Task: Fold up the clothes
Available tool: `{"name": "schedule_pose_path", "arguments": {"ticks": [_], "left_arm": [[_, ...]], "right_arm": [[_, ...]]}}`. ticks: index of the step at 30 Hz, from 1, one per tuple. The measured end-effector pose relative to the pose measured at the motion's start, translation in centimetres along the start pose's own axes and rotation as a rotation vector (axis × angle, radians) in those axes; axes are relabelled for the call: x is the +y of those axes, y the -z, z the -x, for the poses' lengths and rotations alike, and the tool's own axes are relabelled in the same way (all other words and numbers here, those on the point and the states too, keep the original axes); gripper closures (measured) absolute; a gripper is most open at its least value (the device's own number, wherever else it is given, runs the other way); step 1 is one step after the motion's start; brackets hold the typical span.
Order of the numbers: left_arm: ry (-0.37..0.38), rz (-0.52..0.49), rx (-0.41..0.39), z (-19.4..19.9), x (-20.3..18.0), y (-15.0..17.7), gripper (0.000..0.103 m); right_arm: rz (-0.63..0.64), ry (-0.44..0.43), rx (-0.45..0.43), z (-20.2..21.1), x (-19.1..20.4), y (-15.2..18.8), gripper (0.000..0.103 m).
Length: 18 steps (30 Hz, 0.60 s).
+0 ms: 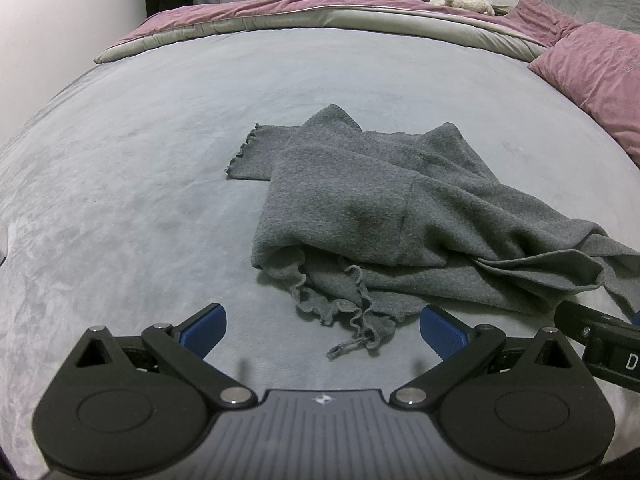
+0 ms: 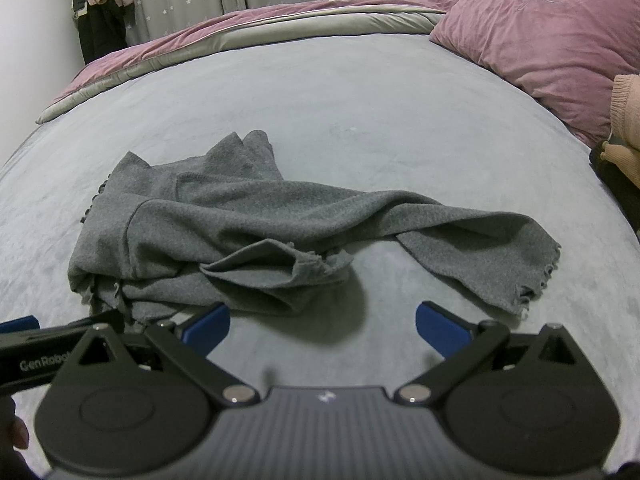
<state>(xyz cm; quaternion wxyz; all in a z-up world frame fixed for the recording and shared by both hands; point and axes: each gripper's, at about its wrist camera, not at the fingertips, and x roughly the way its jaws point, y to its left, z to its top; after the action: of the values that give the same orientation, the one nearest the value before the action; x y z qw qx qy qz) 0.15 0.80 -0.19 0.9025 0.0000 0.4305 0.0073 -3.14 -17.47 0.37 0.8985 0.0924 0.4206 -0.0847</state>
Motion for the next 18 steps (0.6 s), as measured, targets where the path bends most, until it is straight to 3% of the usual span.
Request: {"name": "schedule_pose_path", "arguments": {"ticks": [18], "left_arm": [[0.001,-0.004,0.006,-0.23,0.69,-0.3,0.0]], "right_arm": [[0.02,0.015,0.002,-0.88,-0.01,-0.4,0.0]]}}
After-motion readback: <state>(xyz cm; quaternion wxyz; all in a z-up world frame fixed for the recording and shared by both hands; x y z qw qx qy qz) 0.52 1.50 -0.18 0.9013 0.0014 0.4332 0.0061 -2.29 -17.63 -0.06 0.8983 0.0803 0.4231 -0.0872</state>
